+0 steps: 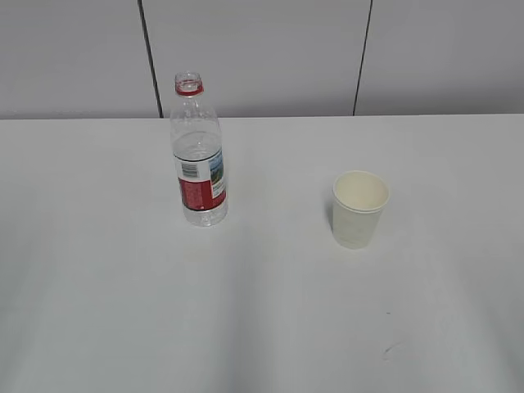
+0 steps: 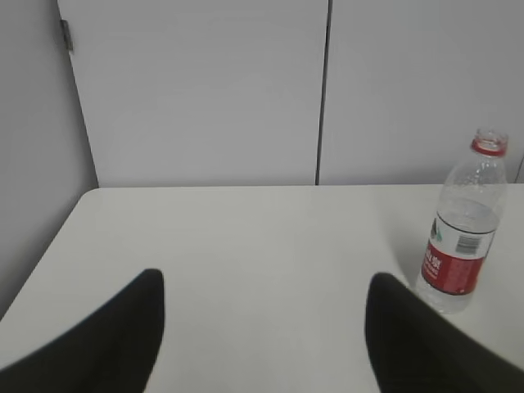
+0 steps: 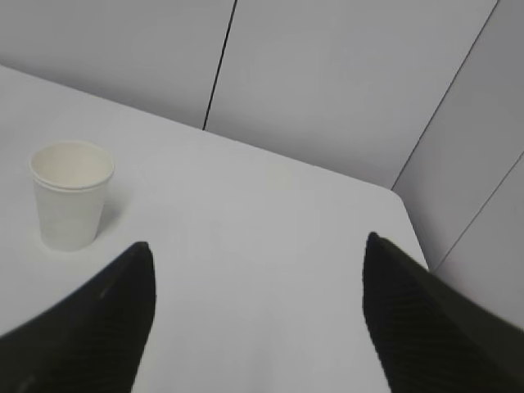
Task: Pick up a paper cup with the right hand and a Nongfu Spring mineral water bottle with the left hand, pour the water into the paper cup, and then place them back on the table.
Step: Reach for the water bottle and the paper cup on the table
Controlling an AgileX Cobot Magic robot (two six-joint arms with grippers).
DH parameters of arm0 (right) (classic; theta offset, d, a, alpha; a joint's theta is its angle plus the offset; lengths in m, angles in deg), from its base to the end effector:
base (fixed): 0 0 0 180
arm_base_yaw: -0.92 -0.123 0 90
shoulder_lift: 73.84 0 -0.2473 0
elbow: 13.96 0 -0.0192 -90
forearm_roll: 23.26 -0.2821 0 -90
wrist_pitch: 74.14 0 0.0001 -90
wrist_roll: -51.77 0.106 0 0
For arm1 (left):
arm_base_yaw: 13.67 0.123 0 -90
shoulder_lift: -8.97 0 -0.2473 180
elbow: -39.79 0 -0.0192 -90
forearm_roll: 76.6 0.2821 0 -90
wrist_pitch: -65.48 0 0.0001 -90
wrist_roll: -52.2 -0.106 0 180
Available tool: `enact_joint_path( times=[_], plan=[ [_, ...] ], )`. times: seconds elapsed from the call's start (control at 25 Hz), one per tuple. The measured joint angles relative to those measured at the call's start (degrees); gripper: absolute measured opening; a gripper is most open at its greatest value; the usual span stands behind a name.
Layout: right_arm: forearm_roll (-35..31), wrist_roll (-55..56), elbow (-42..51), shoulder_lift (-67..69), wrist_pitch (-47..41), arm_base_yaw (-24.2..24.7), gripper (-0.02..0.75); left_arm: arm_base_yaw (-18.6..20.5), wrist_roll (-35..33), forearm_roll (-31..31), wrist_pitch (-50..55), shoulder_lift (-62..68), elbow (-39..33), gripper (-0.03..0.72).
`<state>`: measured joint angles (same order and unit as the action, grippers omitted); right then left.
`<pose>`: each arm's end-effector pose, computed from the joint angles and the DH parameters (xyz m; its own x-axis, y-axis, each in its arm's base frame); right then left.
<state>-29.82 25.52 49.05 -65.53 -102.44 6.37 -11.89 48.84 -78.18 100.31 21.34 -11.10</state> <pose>0.1208 -0.0057 0.2498 -0.1679 -0.3347 -0.9272 -0.0182 0.9415 -0.3366 0.1067 0.0016 0.3051 -0.1410 0.0316 -0.9895 -0.0104 0.9994 0.0334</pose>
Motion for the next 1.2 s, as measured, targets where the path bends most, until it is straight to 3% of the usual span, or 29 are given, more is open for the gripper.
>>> enact_joint_path(
  times=[0.96,1.2],
  plan=[
    [-4.65,-0.23,4.72,6.63,18.85,0.0,0.582,0.0,0.0,1.58,-12.8,3.43,-4.05,0.463],
    [-5.22,-0.23,5.69,8.83,22.14,0.0,0.582,0.0,0.0,1.58,-21.1,7.62,-7.86,0.463]
  ],
)
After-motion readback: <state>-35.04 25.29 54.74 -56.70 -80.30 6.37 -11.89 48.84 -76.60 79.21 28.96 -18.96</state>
